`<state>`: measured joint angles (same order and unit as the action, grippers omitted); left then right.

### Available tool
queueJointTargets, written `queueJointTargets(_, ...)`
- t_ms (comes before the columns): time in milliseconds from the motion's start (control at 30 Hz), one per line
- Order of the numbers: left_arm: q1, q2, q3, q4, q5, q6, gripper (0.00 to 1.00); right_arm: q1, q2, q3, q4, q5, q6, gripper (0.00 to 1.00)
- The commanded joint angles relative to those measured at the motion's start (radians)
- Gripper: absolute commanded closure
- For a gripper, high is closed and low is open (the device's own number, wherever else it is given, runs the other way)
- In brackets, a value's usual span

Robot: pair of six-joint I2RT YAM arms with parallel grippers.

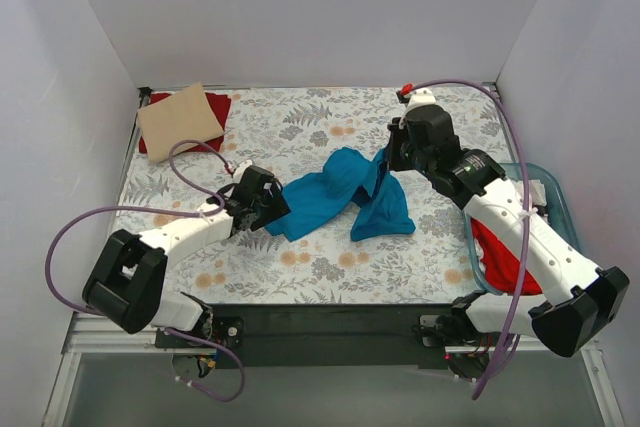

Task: Fold and stack the t-shirts
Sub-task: Flatten the tshirt out

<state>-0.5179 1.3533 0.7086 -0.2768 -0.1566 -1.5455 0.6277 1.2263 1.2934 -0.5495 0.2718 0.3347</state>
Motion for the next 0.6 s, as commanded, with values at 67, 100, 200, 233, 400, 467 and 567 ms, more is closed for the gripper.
queueJointTargets(67,-0.019,0.059,0.101,-0.074,-0.201,0.022,0.42,-0.006,-0.007,-0.014,0.023,-0.031,-0.003,0.99)
queueJointTargets(100,-0.019,0.067,0.113,-0.076,-0.224,0.028,0.43,-0.005,-0.007,-0.017,0.023,-0.026,-0.003,0.99)
queueJointTargets(200,-0.018,0.118,0.170,-0.076,-0.268,0.062,0.46,-0.005,-0.016,-0.028,0.023,-0.025,-0.002,0.99)
queueJointTargets(233,-0.019,0.131,0.183,-0.075,-0.271,0.077,0.48,-0.006,-0.016,-0.028,0.023,-0.026,0.000,0.99)
queueJointTargets(400,-0.018,0.217,0.224,-0.062,-0.245,0.113,0.53,-0.009,-0.025,-0.042,0.023,-0.034,0.007,0.99)
queueJointTargets(467,-0.016,0.227,0.229,-0.071,-0.244,0.107,0.53,-0.006,-0.030,-0.045,0.025,-0.037,0.010,0.99)
queueJointTargets(567,-0.018,0.233,0.224,-0.073,-0.244,0.102,0.54,-0.008,-0.033,-0.049,0.025,-0.039,0.010,0.99)
